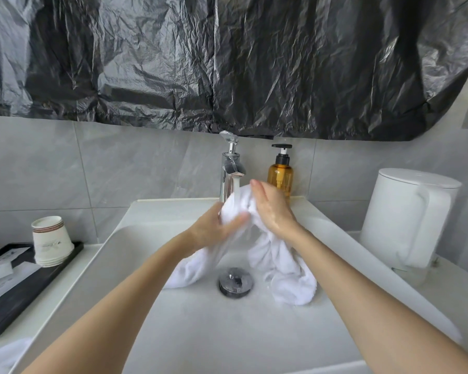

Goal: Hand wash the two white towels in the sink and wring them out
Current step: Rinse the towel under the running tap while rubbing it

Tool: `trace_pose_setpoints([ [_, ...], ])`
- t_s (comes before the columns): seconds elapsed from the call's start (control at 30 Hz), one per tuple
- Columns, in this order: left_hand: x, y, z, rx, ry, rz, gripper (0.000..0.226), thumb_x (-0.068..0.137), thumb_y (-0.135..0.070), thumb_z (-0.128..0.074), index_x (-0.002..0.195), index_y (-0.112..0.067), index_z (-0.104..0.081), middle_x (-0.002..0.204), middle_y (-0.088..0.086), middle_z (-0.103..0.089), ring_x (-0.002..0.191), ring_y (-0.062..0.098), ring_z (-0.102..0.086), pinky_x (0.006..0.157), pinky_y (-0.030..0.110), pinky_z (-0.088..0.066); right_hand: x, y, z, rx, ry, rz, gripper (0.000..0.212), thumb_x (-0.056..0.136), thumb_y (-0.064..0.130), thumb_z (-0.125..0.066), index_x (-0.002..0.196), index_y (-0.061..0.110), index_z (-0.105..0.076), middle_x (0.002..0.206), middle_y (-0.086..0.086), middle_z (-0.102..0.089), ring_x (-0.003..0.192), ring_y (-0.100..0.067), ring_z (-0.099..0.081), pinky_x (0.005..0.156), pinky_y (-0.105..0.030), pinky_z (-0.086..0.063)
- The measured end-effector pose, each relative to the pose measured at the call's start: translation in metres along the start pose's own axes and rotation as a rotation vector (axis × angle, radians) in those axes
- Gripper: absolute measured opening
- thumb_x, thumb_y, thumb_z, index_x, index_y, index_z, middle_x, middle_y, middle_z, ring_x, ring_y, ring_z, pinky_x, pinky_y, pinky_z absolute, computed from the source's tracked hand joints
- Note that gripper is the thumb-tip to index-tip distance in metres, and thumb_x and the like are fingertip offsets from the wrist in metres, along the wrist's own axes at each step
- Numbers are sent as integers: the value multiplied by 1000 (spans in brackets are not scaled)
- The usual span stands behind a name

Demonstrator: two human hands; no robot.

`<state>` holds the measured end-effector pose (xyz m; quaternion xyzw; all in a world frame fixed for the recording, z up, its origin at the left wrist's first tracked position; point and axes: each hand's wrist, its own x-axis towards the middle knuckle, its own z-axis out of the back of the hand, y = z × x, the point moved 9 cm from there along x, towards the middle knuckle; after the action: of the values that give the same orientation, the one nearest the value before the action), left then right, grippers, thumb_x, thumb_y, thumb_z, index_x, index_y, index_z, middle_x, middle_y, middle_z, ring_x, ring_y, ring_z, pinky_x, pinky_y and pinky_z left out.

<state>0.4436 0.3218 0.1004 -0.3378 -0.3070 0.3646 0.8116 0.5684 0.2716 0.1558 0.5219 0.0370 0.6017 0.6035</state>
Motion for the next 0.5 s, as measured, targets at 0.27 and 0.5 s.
trace_pose_setpoints([
  [0.27,0,7,22,-293,-139,87,34,87,-10,-65,117,-13,-49,90,-2,-56,70,9,-55,53,17,-45,2,-40,11,66,33,-323,28,104,29,-34,90,17,-55,84,-2,-56,73,-12,-50,64,-27,-37],
  [0.5,0,-4,42,-492,-246,84,28,71,-32,-61,83,-7,-61,71,7,-61,63,21,-58,60,27,-45,-19,-6,-46,298,235,-217,37,94,59,-44,109,28,-58,109,7,-61,101,-10,-54,80,-25,-38],
])
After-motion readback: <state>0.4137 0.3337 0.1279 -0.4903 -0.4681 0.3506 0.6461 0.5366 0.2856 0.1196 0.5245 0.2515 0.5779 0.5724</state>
